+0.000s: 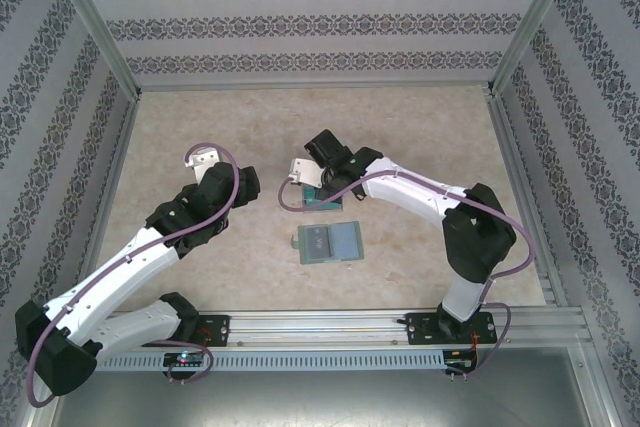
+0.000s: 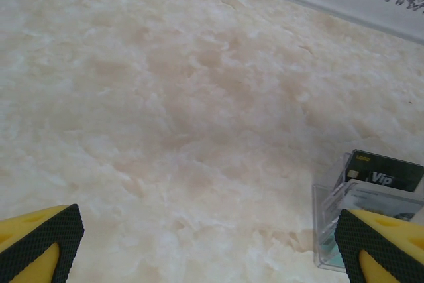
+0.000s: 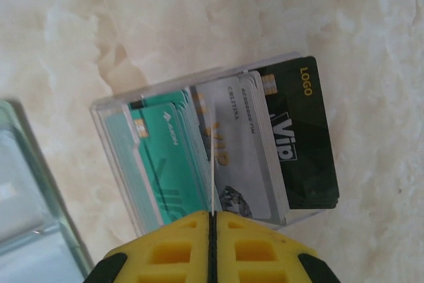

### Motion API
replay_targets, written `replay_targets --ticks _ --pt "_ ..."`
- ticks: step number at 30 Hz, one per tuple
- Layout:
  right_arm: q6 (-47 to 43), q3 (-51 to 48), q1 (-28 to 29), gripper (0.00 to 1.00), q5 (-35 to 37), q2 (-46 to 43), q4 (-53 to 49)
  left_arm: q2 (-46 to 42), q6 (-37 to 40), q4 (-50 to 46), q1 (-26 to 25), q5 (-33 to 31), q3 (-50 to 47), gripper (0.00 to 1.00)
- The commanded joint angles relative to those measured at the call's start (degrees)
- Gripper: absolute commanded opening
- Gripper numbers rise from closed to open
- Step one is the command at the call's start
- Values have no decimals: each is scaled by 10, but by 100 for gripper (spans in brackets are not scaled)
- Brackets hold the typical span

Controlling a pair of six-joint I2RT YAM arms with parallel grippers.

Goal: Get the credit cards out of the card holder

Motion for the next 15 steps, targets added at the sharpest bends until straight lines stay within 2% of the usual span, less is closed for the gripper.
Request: replay_targets --ticks 1,15 --pt "-56 20 4 0 44 5 11 -4 -4 -17 9 -17 -7 100" --pt "-54 32 7 0 9 44 9 15 -8 -4 27 -2 -10 100"
